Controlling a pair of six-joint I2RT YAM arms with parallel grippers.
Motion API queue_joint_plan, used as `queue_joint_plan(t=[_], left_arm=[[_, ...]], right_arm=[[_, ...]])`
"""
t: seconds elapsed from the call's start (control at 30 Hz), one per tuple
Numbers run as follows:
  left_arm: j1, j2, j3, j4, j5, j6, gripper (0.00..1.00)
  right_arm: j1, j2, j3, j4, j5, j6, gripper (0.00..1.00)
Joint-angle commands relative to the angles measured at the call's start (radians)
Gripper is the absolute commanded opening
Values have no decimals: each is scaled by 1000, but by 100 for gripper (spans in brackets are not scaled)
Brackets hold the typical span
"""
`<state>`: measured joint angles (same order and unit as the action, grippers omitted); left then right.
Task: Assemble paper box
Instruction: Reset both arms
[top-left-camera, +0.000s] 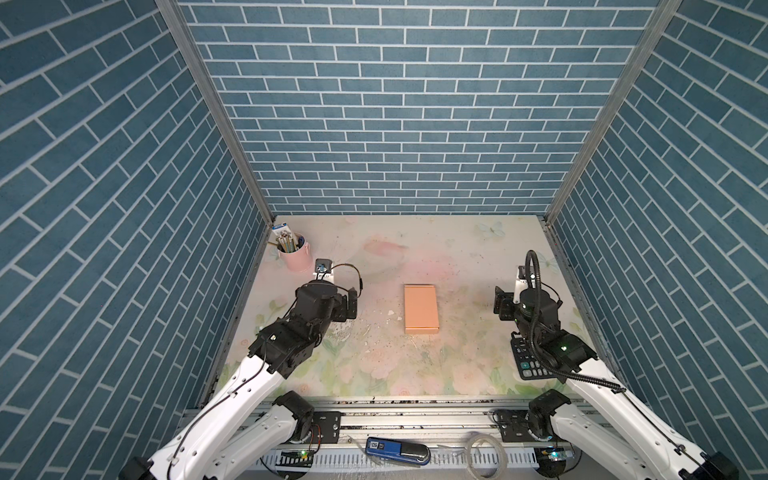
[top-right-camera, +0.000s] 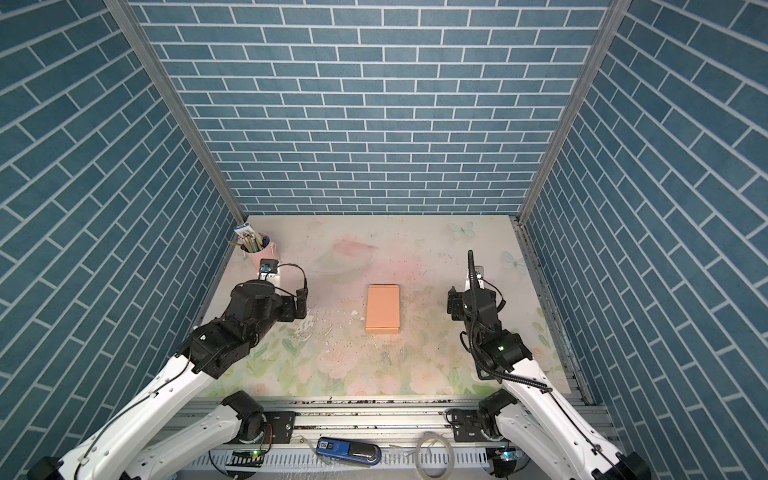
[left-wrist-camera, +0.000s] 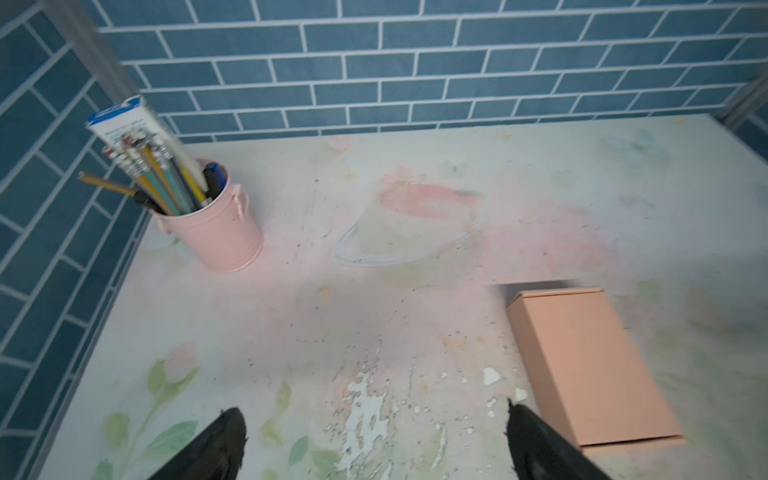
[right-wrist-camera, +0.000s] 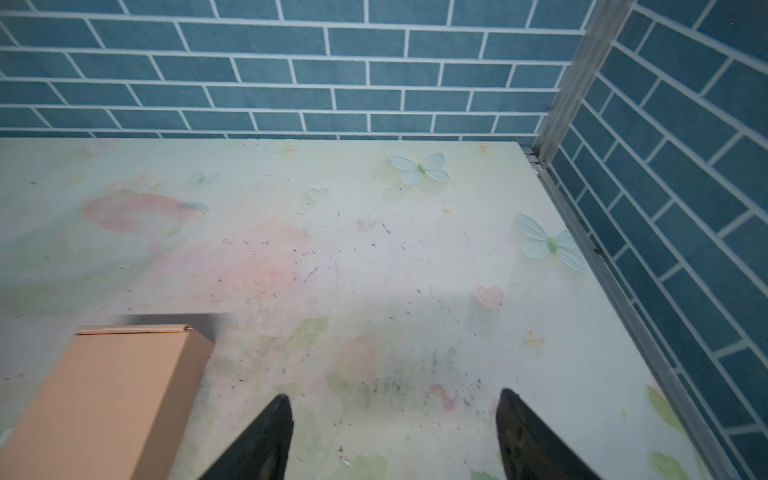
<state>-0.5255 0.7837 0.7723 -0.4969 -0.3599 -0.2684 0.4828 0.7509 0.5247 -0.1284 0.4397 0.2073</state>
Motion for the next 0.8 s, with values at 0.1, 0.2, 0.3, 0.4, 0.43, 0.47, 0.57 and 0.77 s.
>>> queue_joint_plan(t=[0.1, 0.2, 0.3, 0.4, 0.43, 0.47, 0.57, 0.77], left_arm=[[321, -8, -179, 205, -21, -22, 100], [471, 47, -265, 359, 71, -56, 100], [572, 142, -311, 531, 180, -27, 100], [632, 272, -306, 653, 275, 1, 100], [633, 315, -303, 685, 275, 13, 100], [634, 351, -285, 700, 271, 32, 100], [616, 443, -304, 866, 270, 101, 100], [595, 586, -320, 1042, 291, 159, 100]], right_arm=[[-162, 17, -112, 249, -9, -90, 81], [-263, 69, -169, 389, -107, -57, 82], [-335, 155, -185, 468, -157, -36, 81], [-365, 194, -191, 527, -165, -50, 82], [-376, 205, -200, 557, -168, -54, 82], [-390, 225, -207, 586, -171, -55, 82], [-428, 309, -226, 665, -180, -59, 82], [-457, 492, -234, 842, -227, -65, 81]])
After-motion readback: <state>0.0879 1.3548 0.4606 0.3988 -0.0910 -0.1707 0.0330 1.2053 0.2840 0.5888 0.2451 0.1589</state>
